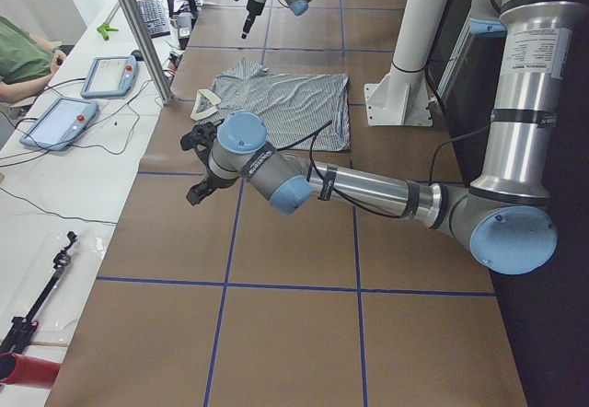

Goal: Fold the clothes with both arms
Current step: 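Reach the right gripper to the sleeve nearest it and grasp it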

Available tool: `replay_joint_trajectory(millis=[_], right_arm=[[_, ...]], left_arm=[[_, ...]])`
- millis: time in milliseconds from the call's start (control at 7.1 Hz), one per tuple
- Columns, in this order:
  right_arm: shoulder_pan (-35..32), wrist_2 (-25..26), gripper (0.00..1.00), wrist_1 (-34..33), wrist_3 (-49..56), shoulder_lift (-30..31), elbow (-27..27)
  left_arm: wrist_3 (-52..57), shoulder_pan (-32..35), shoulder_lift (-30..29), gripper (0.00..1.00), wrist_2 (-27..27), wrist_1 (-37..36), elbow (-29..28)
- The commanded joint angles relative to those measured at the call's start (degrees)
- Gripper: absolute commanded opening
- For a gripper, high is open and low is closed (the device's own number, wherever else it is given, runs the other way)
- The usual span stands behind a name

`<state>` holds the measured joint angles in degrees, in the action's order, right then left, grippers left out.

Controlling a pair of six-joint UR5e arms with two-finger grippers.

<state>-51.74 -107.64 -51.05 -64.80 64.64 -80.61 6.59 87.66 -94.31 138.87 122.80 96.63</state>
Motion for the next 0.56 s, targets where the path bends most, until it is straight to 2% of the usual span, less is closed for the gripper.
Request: replay_joint_trajectory(millis=[0,423], right_arm=[[2.3,2.1,0.62,0.0,0.2,-3.2,5.6],[3.5,3.7,0.5,0.1,0.3,-5.8,9.4]], left_arm=[[0.0,0.0,0.0,1.0,0.0,0.0,0.0],[0.0,0.0,0.0,1.0,0.0,0.1,0.0]])
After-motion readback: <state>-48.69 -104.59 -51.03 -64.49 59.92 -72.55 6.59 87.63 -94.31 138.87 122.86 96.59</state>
